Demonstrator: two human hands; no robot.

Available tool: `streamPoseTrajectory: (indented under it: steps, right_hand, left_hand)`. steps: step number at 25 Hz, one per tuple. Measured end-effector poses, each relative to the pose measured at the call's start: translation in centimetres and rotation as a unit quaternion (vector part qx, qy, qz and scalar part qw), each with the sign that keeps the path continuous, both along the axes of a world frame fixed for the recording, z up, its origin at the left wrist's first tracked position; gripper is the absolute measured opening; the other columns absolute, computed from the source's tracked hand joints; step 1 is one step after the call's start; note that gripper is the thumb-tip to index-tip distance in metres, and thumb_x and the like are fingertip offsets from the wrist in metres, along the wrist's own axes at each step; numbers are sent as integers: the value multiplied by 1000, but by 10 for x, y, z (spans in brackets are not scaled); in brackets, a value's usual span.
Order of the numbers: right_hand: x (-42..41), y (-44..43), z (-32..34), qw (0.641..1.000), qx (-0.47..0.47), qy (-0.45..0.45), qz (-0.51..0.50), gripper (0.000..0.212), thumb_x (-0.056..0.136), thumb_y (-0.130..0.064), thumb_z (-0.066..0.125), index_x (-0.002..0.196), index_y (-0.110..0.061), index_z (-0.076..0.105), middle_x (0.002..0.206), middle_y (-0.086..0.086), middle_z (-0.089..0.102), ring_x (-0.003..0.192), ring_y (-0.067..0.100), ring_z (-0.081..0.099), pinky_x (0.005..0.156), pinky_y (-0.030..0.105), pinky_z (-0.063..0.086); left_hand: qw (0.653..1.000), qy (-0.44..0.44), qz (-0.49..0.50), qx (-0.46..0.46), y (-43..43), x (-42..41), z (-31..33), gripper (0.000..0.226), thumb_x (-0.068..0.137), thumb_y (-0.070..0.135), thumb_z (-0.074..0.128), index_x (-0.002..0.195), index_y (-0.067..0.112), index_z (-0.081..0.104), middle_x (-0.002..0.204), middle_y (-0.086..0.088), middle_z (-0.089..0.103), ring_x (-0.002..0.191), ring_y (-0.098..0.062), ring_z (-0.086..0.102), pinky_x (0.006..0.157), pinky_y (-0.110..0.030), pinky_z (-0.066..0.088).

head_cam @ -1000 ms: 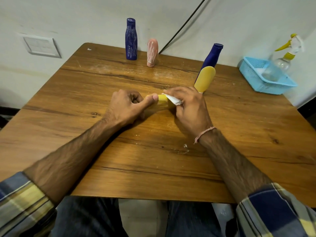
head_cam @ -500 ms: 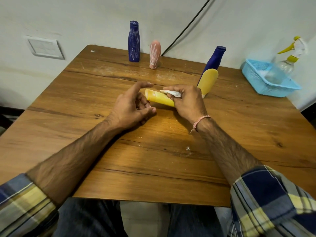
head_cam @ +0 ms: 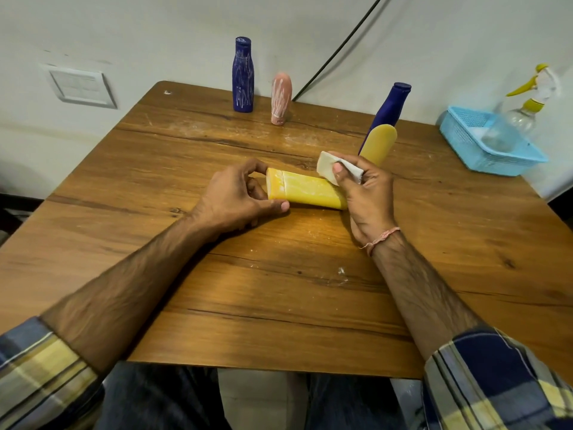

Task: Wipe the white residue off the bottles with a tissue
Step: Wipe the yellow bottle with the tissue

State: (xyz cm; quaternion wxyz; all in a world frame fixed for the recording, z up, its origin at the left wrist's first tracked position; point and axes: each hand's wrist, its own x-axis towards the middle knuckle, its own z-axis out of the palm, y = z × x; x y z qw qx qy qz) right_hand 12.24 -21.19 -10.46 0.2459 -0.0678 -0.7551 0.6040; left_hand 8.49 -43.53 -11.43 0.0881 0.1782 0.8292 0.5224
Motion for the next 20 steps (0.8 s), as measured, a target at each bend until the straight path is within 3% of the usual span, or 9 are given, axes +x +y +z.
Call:
streamPoseTrajectory:
  steps: [2, 4, 7, 9, 11, 16, 20]
  right_hand:
    - [7, 8, 3, 997, 2, -10, -81, 24, 94, -8, 68, 112, -21, 76, 115, -8, 73, 109, 6, 66, 95, 25, 55]
    - [19, 17, 1, 979, 138, -28, -149, 26, 93, -8, 69, 115, -21, 75, 119, -5, 72, 110, 7, 64, 97, 24, 53]
    - [33, 19, -14, 941, 315, -20, -121, 35, 90, 4, 65, 120, -14, 74, 119, 3, 72, 109, 9, 63, 99, 15, 47]
    - [33, 17, -20, 938, 330, -1, -109, 39, 88, 9, 65, 119, -12, 74, 118, 4, 72, 106, 4, 60, 97, 3, 40]
    - [28, 15, -19, 944, 313, 6, -104, 40, 87, 10, 65, 120, -11, 74, 120, 4, 71, 107, 2, 58, 99, -1, 37]
    - [17, 12, -9, 929, 366, 3, -47, 45, 86, 15, 60, 123, -8, 72, 123, 6, 70, 116, 15, 62, 111, 27, 46]
    - [20, -6, -10, 897, 441, 25, -22, 50, 83, 16, 55, 124, -6, 71, 121, 9, 70, 117, 23, 59, 107, 31, 45]
  left_hand:
    - [997, 71, -1, -40, -2, 2, -2, 66, 75, 41, 86, 132, 27, 55, 79, 2, 69, 65, 0, 66, 59, -17, 51]
    - [990, 128, -1, -56, -3, 4, -6, 72, 75, 45, 85, 138, 27, 53, 83, 6, 66, 73, -2, 66, 67, -18, 52]
    - [981, 193, -6, -35, -3, 8, -11, 76, 75, 47, 83, 142, 31, 52, 84, 10, 66, 73, -4, 65, 64, -13, 51]
    - [972, 235, -12, -19, -1, 10, -12, 75, 76, 48, 83, 142, 29, 53, 84, 11, 65, 73, -4, 65, 59, -9, 50]
    - [969, 245, -14, -16, -1, 10, -12, 72, 79, 46, 82, 141, 25, 53, 88, 12, 63, 75, -2, 65, 58, -8, 50]
    - [976, 214, 3, -32, -3, 12, -10, 66, 80, 44, 82, 136, 26, 52, 103, 9, 59, 72, -6, 65, 53, -12, 53]
    - [977, 205, 21, -50, -2, 14, -8, 64, 76, 46, 84, 128, 23, 55, 105, 7, 60, 79, -4, 62, 56, -15, 46]
